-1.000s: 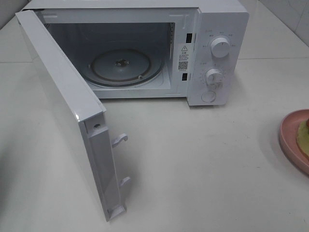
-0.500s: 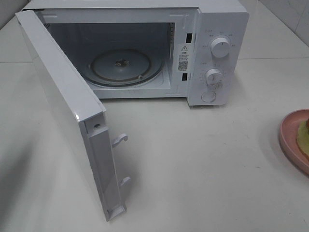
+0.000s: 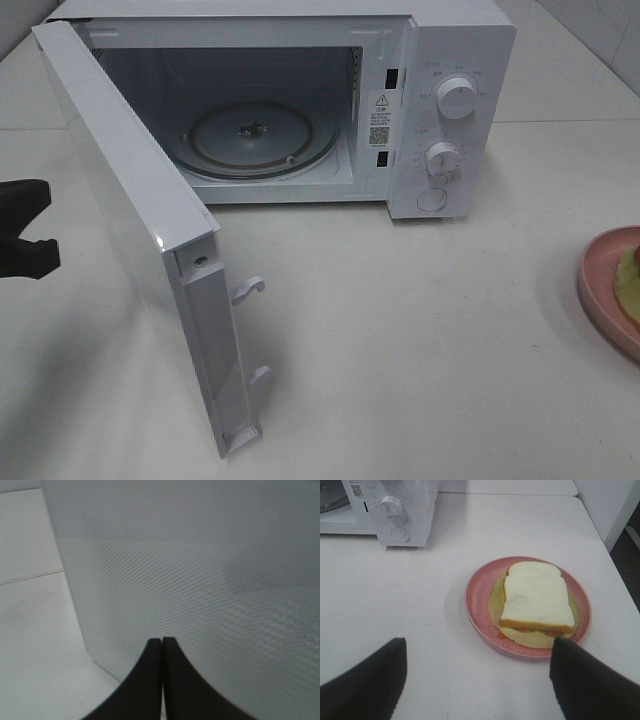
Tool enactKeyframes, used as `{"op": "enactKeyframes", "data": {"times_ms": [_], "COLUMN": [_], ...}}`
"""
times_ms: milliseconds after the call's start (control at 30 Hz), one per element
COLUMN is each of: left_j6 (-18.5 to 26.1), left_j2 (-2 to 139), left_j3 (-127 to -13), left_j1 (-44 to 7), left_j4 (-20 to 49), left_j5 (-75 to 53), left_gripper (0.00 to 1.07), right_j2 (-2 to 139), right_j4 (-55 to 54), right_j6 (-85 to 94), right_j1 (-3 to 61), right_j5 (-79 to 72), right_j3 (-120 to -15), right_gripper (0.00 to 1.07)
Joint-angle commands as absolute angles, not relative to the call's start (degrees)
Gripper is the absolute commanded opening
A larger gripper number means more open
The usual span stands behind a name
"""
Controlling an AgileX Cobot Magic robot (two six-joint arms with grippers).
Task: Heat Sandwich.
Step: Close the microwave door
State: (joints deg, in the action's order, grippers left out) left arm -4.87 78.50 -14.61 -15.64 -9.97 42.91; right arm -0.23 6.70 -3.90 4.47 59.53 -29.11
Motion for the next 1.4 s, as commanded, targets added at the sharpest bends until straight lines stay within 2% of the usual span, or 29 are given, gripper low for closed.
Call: {"op": "enactKeyframes", "data": {"times_ms": [33, 267, 667, 900, 1233, 1367, 1400], "left_j6": [-5.4, -5.1, -4.7, -1.8, -1.4, 0.0, 1.5], "left_j2": [80.0, 84.9, 92.4, 97.6, 103.6, 106.5, 107.8], "left_j3": [-16.4, -21.5, -30.4, -38.3, -47.3, -51.5, -53.9], "left_j1": [-17.8, -23.5, -30.3, -35.6, -40.0, -41.9, -42.7], "left_j4": [-10.1, -9.4, -4.9, -1.0, 2.1, 4.2, 6.1], "left_j5": [44.5, 44.2, 43.8, 40.4, 39.3, 39.1, 37.7], "left_gripper": [0.0, 0.0, 0.0, 0.0, 0.0, 0.0, 0.0], "right_j2": [-1.8, -1.8, -1.8, -1.8, -1.8, -1.8, -1.8], "right_j4": [6.8, 6.8, 6.8, 6.8, 6.9, 6.9, 6.9], "right_j6": [-3.4, -3.4, -3.4, -3.3, -3.4, -3.4, -3.4], "right_j1": [4.1, 4.1, 4.1, 4.1, 4.1, 4.1, 4.1], "right_j5": [59.5, 59.5, 59.5, 59.5, 59.5, 59.5, 59.5], "right_j3": [-28.8, -28.8, -28.8, -28.8, -28.8, -28.8, -28.8], "right_gripper": [0.76, 0.76, 0.76, 0.76, 0.76, 0.76, 0.76]}}
